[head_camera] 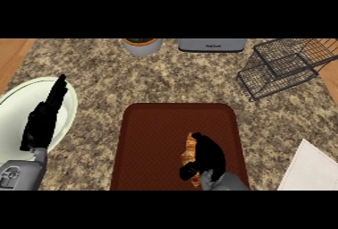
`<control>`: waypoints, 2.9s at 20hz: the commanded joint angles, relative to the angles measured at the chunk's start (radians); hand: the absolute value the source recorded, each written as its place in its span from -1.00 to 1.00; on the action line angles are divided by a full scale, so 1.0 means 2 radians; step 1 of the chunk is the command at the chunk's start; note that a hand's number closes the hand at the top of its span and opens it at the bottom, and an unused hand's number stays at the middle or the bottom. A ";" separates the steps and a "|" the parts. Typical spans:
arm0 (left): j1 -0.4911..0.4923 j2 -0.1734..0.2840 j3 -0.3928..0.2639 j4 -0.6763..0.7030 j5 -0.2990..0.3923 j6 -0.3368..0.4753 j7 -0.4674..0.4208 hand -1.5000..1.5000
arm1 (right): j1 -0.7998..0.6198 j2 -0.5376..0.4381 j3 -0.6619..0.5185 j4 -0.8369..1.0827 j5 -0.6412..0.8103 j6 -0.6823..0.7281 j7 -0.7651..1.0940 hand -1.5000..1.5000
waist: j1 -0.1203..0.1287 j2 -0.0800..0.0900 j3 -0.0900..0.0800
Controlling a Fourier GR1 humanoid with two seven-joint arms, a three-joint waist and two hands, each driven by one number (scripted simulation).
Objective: Pick the croissant from the tray and place it in the tiered basket
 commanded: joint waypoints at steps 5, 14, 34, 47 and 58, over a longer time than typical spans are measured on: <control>0.021 -0.016 -0.007 -0.036 -0.027 0.009 0.013 0.00 | -0.057 0.009 0.025 0.083 -0.003 0.016 0.019 1.00 | 0.002 0.001 0.002; 0.002 -0.008 0.023 -0.010 -0.011 -0.016 0.011 0.00 | -0.036 0.009 -0.002 -0.020 0.008 -0.050 0.056 1.00 | -0.005 0.000 0.001; 0.016 -0.018 0.028 -0.027 -0.018 -0.023 0.006 0.00 | -0.059 -0.206 -0.123 -0.379 -0.050 0.026 -0.256 1.00 | -0.005 -0.001 0.001; 0.021 -0.038 0.029 -0.031 -0.048 -0.019 0.014 0.00 | -0.166 -0.259 -0.290 -0.240 -0.150 0.141 -0.327 1.00 | 0.002 0.002 0.001; 0.009 -0.036 0.047 0.015 -0.044 -0.043 -0.025 0.00 | -0.223 -0.316 -0.280 -0.064 0.028 0.090 -0.479 1.00 | 0.005 0.004 0.001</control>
